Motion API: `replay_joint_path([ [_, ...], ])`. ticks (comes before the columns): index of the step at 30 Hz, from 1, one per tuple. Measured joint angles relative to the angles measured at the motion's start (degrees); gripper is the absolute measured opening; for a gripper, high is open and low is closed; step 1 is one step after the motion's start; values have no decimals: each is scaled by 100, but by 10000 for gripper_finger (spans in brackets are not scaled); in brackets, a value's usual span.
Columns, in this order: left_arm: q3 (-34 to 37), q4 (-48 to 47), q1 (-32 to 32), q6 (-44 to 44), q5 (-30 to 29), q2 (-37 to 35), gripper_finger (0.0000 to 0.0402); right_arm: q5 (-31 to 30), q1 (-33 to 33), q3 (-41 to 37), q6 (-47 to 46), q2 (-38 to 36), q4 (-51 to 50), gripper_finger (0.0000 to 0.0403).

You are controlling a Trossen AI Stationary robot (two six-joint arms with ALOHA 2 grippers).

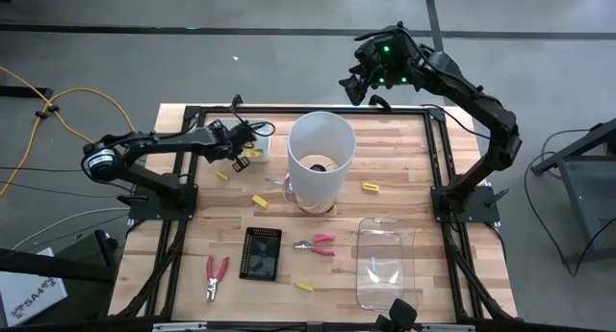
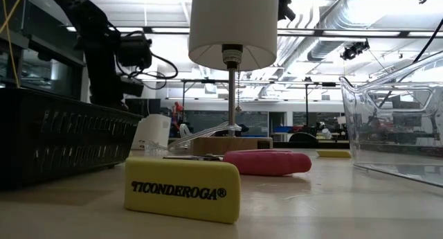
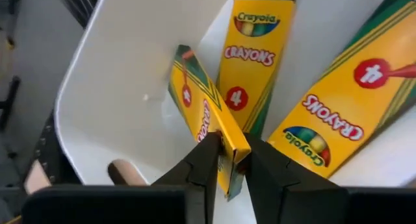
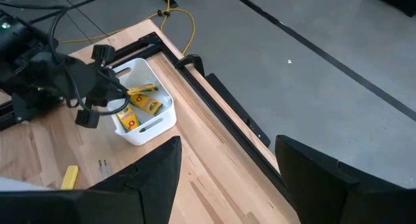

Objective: Pick & Place School Supplies
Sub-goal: Put the crayon box into the white bin, then put the pink hole puncher into the transparent bin

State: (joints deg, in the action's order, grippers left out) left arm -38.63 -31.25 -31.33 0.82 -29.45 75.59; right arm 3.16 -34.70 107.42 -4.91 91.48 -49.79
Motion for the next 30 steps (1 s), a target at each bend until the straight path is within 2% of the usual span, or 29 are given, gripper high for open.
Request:
replay_joint_path([
  [6,-2,10,-133,-127,168,2,115,-2,-2,0,2,0,1,240],
  [9,-59,22,-78,-154,163,-48,127,0,-2,0,11,0,1,240],
  [18,-361,56,337,-299,-19,-783,130,0,-2,0,15,0,-1,240],
  [24,-361,-84,731,-59,-291,-1262,130,-53,-2,0,55,0,-120,240],
  [30,-361,-141,1200,132,-315,-1531,130,-668,-2,0,422,0,-487,240],
])
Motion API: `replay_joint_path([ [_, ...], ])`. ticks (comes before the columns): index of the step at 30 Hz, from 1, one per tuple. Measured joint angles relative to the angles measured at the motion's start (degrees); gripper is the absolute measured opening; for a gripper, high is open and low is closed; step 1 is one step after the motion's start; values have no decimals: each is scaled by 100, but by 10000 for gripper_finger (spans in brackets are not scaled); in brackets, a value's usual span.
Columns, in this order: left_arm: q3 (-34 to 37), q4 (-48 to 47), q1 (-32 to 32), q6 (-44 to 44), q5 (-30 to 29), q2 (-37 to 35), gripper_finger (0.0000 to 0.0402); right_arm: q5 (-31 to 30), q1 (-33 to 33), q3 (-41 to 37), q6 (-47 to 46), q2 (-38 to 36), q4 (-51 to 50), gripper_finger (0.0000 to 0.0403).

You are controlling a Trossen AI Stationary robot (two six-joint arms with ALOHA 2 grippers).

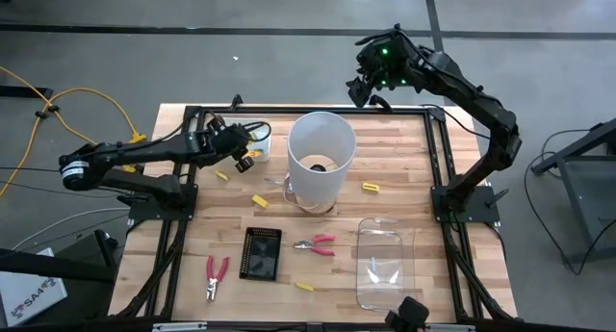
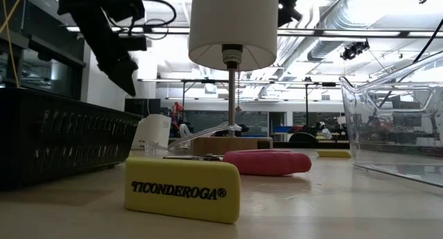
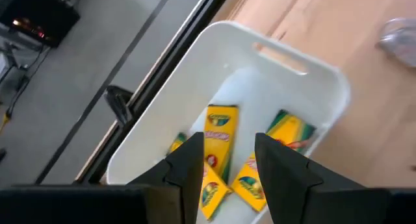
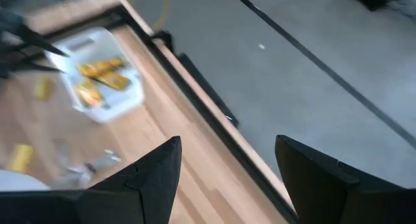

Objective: Pick & Place School Supplies
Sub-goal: Put the pink hole puncher into the transparent bin

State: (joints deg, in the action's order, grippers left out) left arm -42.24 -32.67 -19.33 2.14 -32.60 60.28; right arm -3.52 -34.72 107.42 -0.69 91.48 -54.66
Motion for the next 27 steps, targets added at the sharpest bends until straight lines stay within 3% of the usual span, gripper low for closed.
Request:
replay_joint_path([
  [6,0,-295,471,371,-12,-67,130,-549,-7,0,184,0,-690,240],
  [18,0,-743,1663,1253,360,-67,130,-552,-7,0,-54,2,-1857,240],
  [22,-2,-962,2028,2314,561,-67,130,-554,-7,0,-95,1,-1903,240],
  [27,-151,-1976,2601,3926,654,-67,126,-551,-9,0,-12,1,-1889,240],
])
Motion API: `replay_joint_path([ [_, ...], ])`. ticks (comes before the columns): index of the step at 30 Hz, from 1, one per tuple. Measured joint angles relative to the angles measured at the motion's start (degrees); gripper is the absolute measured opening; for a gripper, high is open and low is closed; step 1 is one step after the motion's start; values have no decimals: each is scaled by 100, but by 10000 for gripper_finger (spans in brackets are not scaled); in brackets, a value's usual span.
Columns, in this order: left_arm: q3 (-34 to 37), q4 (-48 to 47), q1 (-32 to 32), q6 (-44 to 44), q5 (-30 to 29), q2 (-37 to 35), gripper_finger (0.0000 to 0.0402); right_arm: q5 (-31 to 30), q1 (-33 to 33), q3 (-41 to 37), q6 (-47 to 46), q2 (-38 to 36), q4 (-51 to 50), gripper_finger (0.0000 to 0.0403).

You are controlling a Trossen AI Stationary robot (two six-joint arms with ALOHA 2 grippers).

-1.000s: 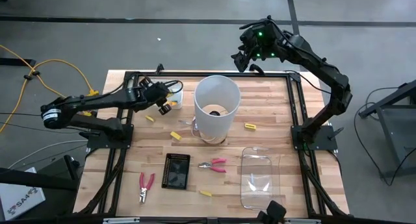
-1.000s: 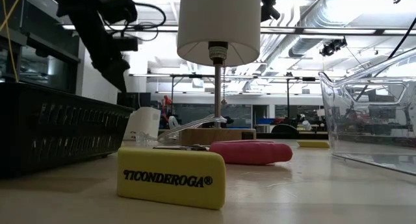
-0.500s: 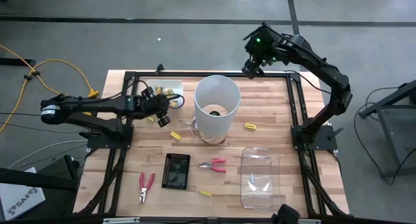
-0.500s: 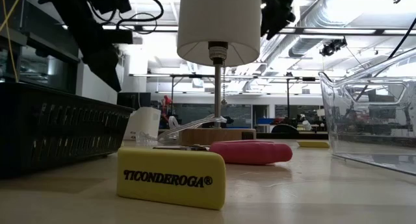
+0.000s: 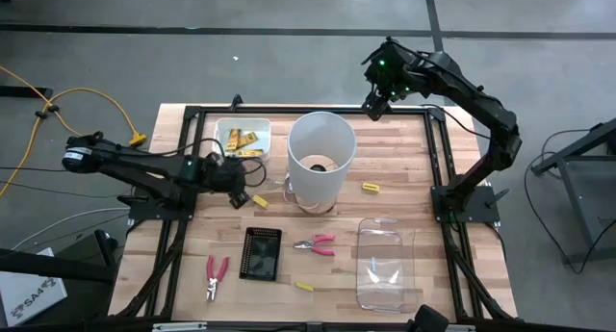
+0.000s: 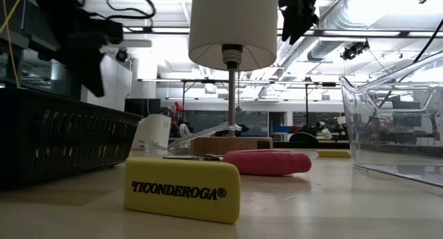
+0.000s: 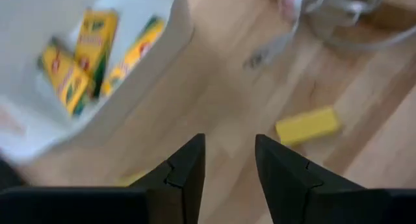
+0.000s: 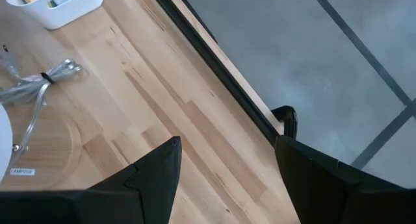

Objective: Pick & Place School Supplies
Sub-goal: Put the pink hole puncher into the transparent bin

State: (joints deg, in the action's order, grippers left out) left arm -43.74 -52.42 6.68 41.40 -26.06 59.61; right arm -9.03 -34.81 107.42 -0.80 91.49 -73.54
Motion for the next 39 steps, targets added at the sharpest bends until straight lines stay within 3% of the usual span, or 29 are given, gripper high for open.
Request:
replay_joint_path([
  [11,-359,-373,1932,1527,259,13,119,17,-29,0,106,1,-120,240],
  [18,-457,-339,3048,1998,248,13,119,2,-190,0,48,1,-644,240],
  [35,-457,-141,4775,1822,216,84,119,183,-38,-2,-908,1,-1370,240],
  [39,-457,125,4921,2513,252,243,119,145,61,-2,-1153,4,-1372,240],
])
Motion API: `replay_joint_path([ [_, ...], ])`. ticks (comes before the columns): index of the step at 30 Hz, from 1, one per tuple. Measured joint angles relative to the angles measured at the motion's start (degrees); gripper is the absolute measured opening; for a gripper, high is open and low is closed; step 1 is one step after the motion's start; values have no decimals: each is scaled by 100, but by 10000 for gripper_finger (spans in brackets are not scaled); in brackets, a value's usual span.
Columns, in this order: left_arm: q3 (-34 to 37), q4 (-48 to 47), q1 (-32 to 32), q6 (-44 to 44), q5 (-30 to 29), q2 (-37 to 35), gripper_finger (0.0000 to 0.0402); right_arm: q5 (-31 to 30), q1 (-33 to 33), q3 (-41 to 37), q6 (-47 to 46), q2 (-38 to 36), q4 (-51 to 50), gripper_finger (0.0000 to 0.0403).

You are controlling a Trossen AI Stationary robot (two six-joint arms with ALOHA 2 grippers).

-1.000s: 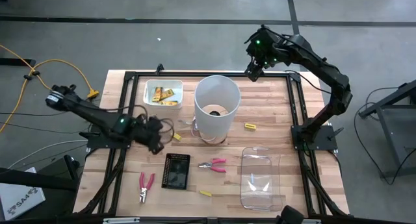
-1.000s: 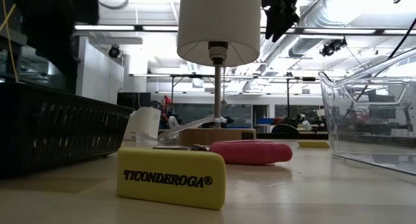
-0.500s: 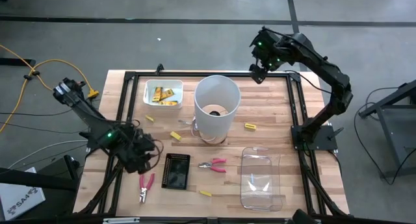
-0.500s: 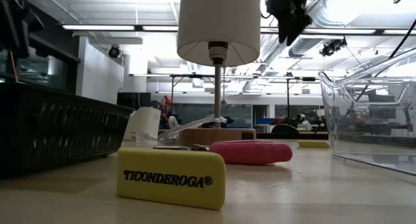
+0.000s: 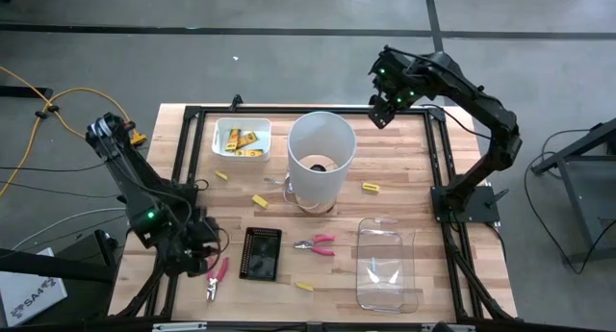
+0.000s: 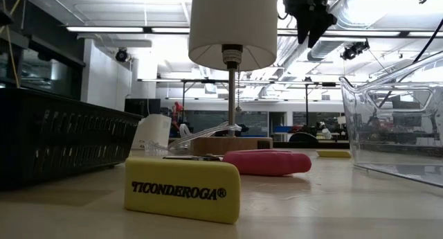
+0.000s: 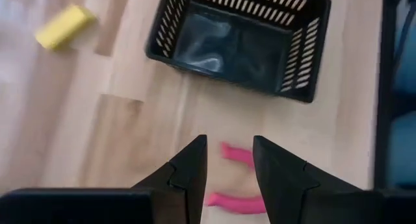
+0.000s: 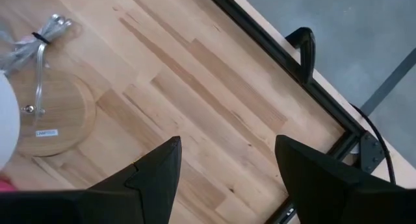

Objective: Pick & Place School Supplies
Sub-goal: Put the pink hole puncher into the transparent bin

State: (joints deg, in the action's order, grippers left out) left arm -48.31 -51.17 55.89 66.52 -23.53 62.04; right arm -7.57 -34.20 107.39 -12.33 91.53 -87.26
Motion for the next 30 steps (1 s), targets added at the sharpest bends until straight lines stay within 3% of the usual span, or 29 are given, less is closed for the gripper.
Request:
replay_joint_path([
  [9,0,272,-34,2353,1330,1015,119,2,307,0,-189,-2,74,240],
  [16,0,754,-69,3594,1576,1676,119,0,420,0,-267,-2,193,240],
  [30,0,1098,-540,4100,1625,1956,119,0,438,0,-257,-2,282,240],
])
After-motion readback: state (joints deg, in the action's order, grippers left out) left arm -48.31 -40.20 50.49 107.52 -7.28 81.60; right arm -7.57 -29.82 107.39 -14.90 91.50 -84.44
